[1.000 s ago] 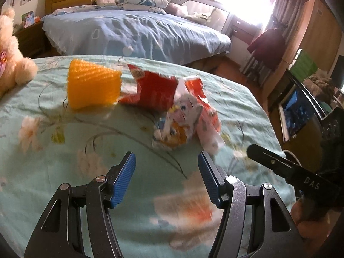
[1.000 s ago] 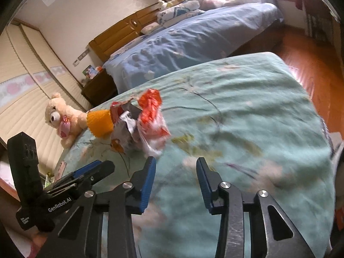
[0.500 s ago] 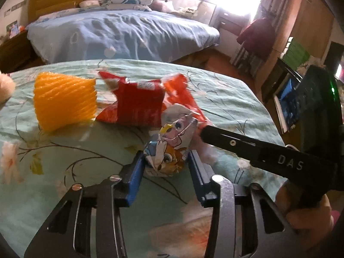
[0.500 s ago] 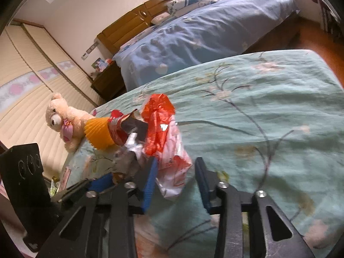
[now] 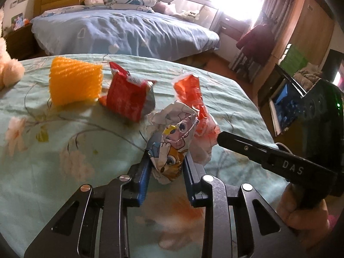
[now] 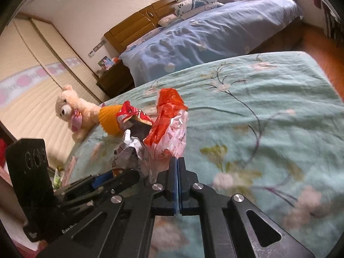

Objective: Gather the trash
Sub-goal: 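Carry the cartoon wrapper and orange-white bag over the black trash bin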

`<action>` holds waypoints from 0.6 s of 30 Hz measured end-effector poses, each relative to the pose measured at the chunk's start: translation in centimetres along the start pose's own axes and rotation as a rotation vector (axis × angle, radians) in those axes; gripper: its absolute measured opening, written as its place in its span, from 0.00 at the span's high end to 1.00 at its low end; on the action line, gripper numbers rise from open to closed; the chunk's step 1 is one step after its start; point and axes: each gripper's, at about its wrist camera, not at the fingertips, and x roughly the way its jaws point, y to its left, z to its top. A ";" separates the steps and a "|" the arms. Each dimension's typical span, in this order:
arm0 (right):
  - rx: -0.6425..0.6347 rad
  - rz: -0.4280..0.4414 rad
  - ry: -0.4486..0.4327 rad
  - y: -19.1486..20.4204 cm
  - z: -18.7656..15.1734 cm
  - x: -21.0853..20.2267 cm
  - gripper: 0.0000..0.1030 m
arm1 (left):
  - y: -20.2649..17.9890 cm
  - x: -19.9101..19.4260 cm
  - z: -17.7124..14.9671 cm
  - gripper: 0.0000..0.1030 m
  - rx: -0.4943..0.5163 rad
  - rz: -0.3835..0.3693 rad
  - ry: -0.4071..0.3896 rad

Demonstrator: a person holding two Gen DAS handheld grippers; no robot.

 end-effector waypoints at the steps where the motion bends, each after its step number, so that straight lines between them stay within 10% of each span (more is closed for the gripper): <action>1: 0.002 -0.001 -0.002 0.0 -0.2 -0.3 1.00 | -0.1 -0.3 -0.3 0.74 -0.003 0.000 -0.002; 8: 0.035 -0.007 -0.012 0.4 -0.5 -1.2 0.91 | 0.3 -2.2 -1.8 0.74 -0.046 -0.002 -0.008; 12: 0.021 -0.044 -0.027 1.2 -0.4 -0.3 0.44 | 1.0 -3.0 -2.7 0.74 -0.069 0.008 -0.007; 15: 0.021 -0.063 -0.010 1.4 -0.4 1.2 0.43 | 1.4 -3.2 -3.0 0.74 -0.078 0.012 0.000; 18: 0.026 -0.091 0.013 1.2 -0.6 2.2 0.64 | 1.4 -3.4 -3.1 0.74 -0.083 0.010 0.001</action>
